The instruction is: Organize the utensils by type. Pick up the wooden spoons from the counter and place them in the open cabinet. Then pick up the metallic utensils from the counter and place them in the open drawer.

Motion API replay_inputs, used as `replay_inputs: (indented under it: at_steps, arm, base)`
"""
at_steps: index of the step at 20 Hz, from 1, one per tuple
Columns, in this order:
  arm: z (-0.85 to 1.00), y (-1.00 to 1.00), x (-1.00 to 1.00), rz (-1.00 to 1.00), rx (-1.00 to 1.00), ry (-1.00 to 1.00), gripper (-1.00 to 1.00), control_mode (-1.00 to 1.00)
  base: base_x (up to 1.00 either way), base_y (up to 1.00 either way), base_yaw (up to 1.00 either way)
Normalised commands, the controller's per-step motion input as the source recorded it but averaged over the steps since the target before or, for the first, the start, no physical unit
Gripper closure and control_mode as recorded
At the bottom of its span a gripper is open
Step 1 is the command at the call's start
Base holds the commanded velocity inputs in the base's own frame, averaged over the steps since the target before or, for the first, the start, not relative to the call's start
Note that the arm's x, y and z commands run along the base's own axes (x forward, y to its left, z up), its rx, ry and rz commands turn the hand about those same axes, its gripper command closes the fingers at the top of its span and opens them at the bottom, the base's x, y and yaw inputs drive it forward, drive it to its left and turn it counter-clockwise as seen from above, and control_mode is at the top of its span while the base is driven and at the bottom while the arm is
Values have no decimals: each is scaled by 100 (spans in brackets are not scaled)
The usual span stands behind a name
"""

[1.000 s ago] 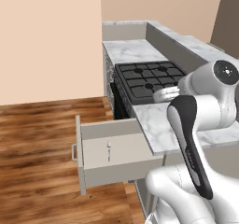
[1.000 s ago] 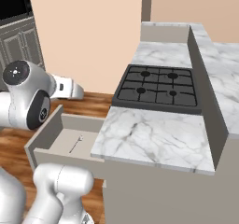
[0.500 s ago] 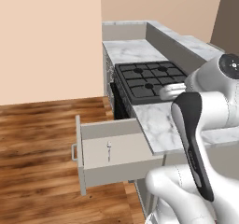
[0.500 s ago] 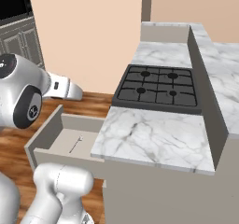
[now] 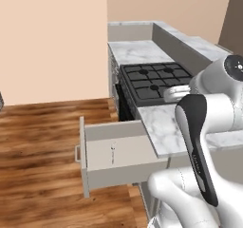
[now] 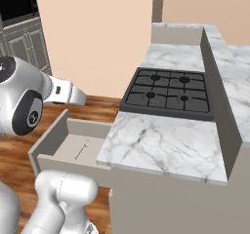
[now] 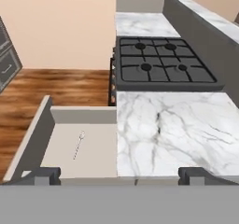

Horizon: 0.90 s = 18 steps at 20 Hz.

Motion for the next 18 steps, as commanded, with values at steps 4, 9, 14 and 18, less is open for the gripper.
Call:
replay_inputs:
  at_steps: [4, 9, 14, 18]
  arm:
    - [0, 0, 0, 0, 0, 0, -100, 100]
    - [0, 0, 0, 0, 0, 0, -100, 100]
    - [0, 0, 0, 0, 0, 0, -100, 100]
    - [0, 0, 0, 0, 0, 0, -100, 100]
  base:
    - [0, 3, 32]
    - [-10, 14, 45]
    - [-25, 29, 53]
    - [-12, 51, 60]
